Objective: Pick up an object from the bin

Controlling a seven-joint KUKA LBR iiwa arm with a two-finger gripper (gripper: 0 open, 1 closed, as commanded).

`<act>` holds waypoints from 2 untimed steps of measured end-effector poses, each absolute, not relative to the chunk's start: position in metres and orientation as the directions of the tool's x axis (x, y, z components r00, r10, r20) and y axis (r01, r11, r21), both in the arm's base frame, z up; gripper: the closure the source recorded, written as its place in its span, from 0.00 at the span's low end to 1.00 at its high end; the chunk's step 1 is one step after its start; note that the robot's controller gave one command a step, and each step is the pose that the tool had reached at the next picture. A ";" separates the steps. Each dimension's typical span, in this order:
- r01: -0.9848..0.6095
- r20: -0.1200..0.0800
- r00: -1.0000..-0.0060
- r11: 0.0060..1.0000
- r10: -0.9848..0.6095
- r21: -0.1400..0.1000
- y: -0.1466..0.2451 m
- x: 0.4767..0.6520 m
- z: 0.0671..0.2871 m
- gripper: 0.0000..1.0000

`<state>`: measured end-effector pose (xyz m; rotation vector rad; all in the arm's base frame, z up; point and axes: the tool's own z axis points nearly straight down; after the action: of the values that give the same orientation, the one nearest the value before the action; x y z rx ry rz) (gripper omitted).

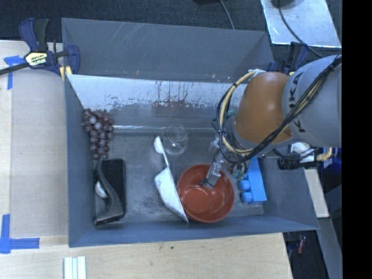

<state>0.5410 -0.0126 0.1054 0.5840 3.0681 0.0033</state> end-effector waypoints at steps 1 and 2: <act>0.399 -0.009 -0.917 0.917 0.399 0.001 -0.017 0.516 0.073 0.00; 0.401 -0.014 -0.916 0.916 0.401 0.004 -0.026 0.519 0.083 0.00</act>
Offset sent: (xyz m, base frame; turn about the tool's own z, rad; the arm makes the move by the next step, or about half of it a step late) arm -0.0179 -0.0276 -0.0088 0.0432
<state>0.5193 -0.0256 0.0827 0.6406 3.0611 0.0021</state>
